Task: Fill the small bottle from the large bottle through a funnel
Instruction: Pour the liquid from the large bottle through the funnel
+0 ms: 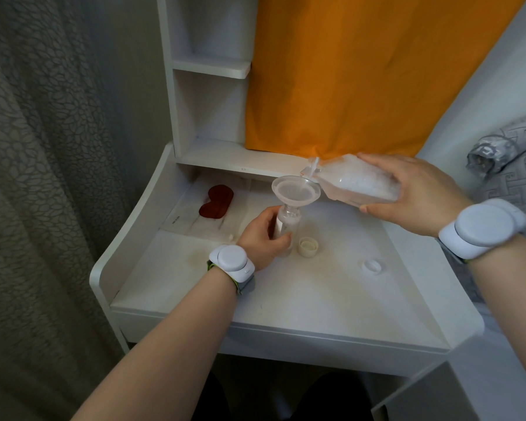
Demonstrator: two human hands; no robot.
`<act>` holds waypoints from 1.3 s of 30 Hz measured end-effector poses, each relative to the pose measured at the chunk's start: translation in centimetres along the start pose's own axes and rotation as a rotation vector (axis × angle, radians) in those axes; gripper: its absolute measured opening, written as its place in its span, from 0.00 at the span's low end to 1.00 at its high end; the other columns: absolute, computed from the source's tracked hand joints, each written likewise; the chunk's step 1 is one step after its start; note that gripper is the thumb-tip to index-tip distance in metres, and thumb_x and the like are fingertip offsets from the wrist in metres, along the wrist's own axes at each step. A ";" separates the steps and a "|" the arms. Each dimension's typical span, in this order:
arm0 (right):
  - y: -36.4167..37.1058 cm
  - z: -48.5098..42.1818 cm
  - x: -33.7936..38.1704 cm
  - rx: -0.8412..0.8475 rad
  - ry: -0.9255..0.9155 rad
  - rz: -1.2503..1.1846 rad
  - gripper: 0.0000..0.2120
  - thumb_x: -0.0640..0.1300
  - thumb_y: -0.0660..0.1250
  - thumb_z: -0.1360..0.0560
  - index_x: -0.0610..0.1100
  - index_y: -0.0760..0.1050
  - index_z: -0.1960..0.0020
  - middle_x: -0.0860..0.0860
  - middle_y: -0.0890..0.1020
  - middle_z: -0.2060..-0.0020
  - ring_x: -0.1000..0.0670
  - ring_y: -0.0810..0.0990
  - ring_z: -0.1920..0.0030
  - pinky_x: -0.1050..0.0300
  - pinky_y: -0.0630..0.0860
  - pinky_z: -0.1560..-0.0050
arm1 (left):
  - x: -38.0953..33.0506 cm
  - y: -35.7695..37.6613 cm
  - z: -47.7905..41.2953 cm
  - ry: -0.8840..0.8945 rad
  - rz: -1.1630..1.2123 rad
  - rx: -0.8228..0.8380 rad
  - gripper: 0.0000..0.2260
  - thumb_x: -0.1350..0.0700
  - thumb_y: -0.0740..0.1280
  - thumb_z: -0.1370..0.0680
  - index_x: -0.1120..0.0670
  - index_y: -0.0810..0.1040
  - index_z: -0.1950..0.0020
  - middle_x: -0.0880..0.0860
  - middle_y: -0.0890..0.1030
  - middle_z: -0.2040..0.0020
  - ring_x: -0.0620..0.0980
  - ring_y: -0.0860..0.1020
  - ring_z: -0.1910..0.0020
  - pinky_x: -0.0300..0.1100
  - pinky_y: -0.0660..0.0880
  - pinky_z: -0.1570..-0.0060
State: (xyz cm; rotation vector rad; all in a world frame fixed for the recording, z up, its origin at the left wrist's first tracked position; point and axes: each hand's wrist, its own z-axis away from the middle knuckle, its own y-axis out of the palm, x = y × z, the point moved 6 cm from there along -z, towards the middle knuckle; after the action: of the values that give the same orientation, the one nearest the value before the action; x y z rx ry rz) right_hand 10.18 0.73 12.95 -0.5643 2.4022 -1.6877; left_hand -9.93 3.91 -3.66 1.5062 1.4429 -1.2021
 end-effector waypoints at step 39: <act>-0.4 -0.1 0.2 0.000 -0.004 0.005 0.36 0.54 0.73 0.35 0.60 0.61 0.30 0.53 0.73 0.35 0.44 0.72 0.39 0.46 0.72 0.42 | 0.1 -0.2 0.0 -0.009 -0.045 -0.004 0.19 0.55 0.67 0.31 0.42 0.69 0.42 0.42 0.79 0.51 0.34 0.78 0.55 0.30 0.75 0.54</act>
State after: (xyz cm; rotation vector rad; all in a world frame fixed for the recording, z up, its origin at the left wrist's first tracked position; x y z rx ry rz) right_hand 10.10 0.62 13.37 -0.5614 2.3983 -1.6834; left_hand -10.17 3.93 -3.76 1.4710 1.4789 -1.2305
